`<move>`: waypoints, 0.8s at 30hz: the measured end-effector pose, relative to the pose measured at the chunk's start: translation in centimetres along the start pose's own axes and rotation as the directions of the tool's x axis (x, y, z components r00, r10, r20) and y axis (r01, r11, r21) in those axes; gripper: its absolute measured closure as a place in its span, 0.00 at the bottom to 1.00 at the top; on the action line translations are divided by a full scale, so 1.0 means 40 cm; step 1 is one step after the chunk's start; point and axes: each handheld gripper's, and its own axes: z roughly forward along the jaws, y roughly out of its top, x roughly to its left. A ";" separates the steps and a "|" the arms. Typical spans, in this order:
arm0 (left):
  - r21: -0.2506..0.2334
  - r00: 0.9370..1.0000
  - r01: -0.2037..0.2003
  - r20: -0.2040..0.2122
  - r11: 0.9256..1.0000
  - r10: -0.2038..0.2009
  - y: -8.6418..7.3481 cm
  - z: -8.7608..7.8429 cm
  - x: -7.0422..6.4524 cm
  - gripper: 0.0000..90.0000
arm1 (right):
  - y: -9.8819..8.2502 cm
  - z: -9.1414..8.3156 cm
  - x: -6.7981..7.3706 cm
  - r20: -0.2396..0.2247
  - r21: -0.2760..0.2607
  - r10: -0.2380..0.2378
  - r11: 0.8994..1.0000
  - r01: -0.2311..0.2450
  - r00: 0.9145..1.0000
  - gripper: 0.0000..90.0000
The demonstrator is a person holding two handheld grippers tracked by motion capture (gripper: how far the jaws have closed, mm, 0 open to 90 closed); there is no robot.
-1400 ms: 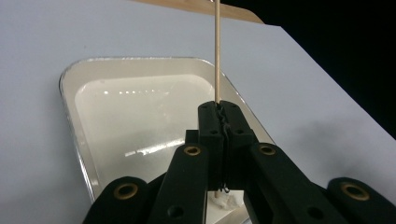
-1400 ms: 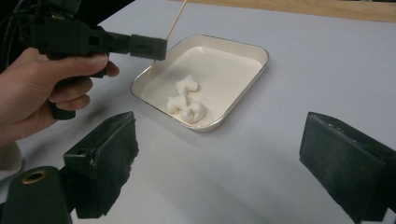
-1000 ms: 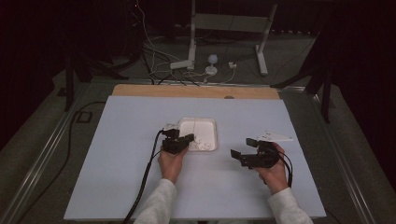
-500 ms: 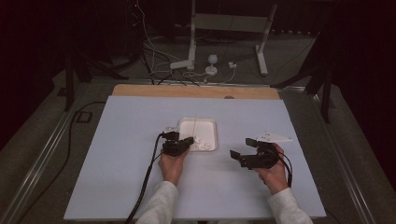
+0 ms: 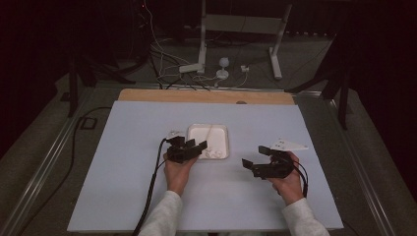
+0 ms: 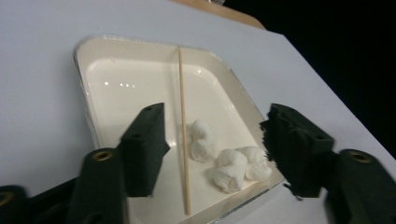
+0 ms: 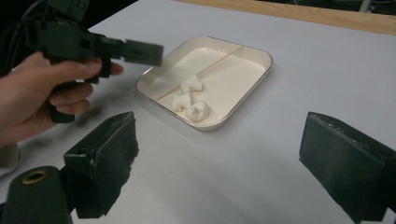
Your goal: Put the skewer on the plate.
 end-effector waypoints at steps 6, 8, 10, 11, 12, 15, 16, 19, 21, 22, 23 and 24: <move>-0.037 0.999 -0.050 -0.005 0.998 0.050 0.025 -0.066 0.004 0.24 | -0.002 -0.011 0.002 0.000 -0.008 -0.005 1.000 0.005 1.000 0.12; -0.051 0.998 -0.066 0.005 0.997 0.066 0.033 -0.094 0.007 0.20 | -0.004 -0.016 0.001 0.002 -0.010 -0.005 1.000 0.005 1.000 0.12; -0.062 0.996 -0.089 0.000 0.994 0.089 0.039 -0.126 0.008 0.18 | -0.007 -0.022 -0.001 0.002 -0.011 -0.001 1.000 0.001 1.000 0.12; -0.066 0.995 -0.101 0.001 0.993 0.101 0.041 -0.142 0.008 0.17 | -0.009 -0.025 -0.002 0.004 -0.013 -0.002 1.000 0.002 1.000 0.12; -0.069 0.994 -0.113 -0.003 0.991 0.113 0.042 -0.158 0.010 0.15 | -0.010 -0.029 -0.003 0.005 -0.013 -0.001 1.000 0.001 1.000 0.12; -0.090 0.993 -0.119 0.007 0.989 0.120 0.046 -0.204 0.019 0.10 | -0.016 -0.040 -0.006 0.009 -0.019 0.004 1.000 -0.004 1.000 0.12; -0.094 0.992 -0.125 0.009 0.988 0.126 0.047 -0.218 0.023 0.09 | -0.019 -0.043 -0.008 0.010 -0.021 0.005 1.000 -0.005 1.000 0.12; -0.109 0.987 -0.158 0.001 0.981 0.159 0.047 -0.259 0.032 0.03 | -0.026 -0.053 -0.009 0.013 -0.024 0.007 1.000 -0.006 1.000 0.12; -0.116 0.983 -0.181 -0.018 0.976 0.181 0.042 -0.286 0.037 0.03 | -0.032 -0.059 -0.010 0.014 -0.029 0.006 1.000 -0.006 1.000 0.12; -0.122 0.982 -0.189 -0.024 0.974 0.187 0.039 -0.299 0.040 0.02 | -0.036 -0.062 -0.011 0.012 -0.028 0.007 1.000 -0.007 1.000 0.12; -0.127 0.981 -0.195 -0.027 0.972 0.194 0.035 -0.312 0.043 0.02 | -0.041 -0.065 -0.013 0.011 -0.027 0.006 1.000 -0.006 1.000 0.11; -0.135 0.979 -0.206 -0.033 0.969 0.203 0.030 -0.325 0.046 0.01 | -0.047 -0.067 -0.015 0.013 -0.027 0.008 1.000 -0.008 1.000 0.11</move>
